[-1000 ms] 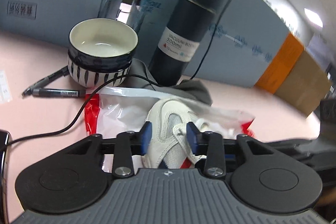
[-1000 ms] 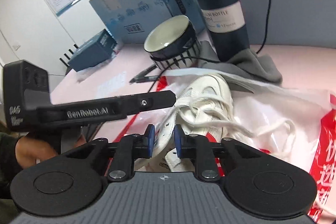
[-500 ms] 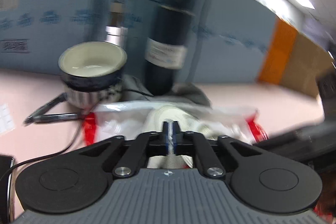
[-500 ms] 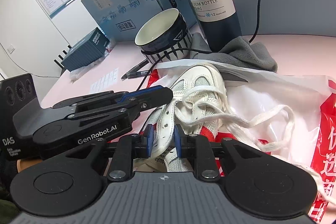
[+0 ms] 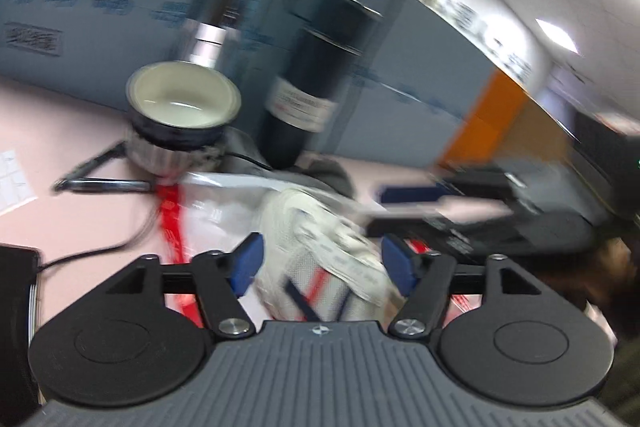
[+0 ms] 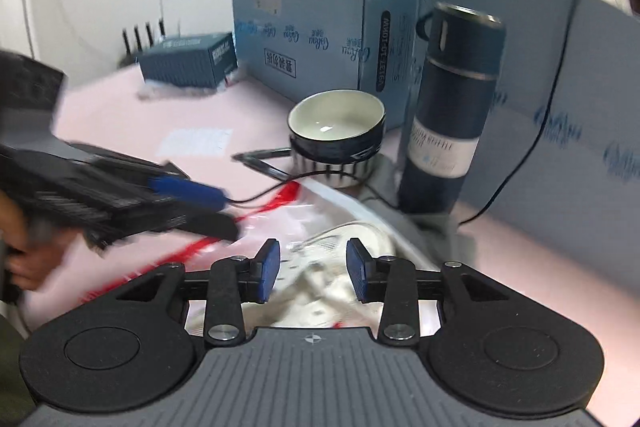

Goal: Lace up shoes with both hands
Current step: 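Lift both open grippers away from the sneaker and reposition over it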

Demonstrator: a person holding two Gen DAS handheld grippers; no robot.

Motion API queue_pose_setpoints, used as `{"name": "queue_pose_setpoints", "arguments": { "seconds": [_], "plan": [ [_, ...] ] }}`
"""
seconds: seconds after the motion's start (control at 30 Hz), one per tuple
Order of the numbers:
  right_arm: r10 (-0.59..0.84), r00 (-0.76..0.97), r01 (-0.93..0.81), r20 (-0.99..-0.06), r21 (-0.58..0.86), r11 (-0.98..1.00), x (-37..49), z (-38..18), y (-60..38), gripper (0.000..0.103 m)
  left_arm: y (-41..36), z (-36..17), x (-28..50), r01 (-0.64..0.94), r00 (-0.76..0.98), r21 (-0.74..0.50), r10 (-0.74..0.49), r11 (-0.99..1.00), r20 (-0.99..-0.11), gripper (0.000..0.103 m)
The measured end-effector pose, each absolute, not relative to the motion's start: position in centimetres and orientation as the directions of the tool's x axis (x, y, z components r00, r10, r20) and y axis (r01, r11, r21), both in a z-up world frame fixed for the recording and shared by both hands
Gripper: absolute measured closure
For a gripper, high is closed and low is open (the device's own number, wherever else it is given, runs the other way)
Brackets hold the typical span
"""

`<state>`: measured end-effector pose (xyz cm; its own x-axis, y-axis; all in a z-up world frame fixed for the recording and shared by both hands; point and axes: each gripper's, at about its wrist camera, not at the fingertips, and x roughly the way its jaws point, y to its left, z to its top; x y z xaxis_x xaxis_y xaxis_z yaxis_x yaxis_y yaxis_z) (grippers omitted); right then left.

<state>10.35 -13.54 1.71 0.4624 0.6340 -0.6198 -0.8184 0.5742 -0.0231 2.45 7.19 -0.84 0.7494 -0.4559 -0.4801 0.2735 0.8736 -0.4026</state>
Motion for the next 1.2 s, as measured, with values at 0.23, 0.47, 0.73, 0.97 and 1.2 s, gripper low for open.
{"name": "queue_pose_setpoints", "arguments": {
  "seconds": [0.23,0.47,0.73,0.97,1.2],
  "plan": [
    [0.634,0.427,-0.877,-0.645,-0.124,0.464,11.3,0.6,-11.2,0.069,2.5,-2.0,1.9,0.321,0.731,-0.166,-0.355,0.932,-0.583,0.059],
    [0.622,0.404,-0.878,-0.671,-0.093,0.47,11.8,-1.7,-9.4,0.087,1.8,-2.6,1.8,0.337,0.727,-0.132,-0.347,0.932,-0.592,0.076],
    [0.757,0.337,-0.852,-0.56,0.159,0.498,13.3,0.5,-11.0,0.1,2.0,-2.7,2.1,0.347,0.715,-0.166,-0.374,0.923,-0.591,0.076],
    [0.767,0.464,-0.784,-0.442,0.198,0.588,13.0,2.1,-13.6,0.081,2.7,-2.1,1.4,0.361,0.732,-0.196,-0.407,0.912,-0.546,0.056],
    [0.736,0.503,-0.715,-0.454,0.26,0.649,11.9,2.6,-17.7,0.06,6.5,-2.1,3.1,0.154,0.771,-0.453,-0.393,0.878,-0.5,0.053]
  ]
}}
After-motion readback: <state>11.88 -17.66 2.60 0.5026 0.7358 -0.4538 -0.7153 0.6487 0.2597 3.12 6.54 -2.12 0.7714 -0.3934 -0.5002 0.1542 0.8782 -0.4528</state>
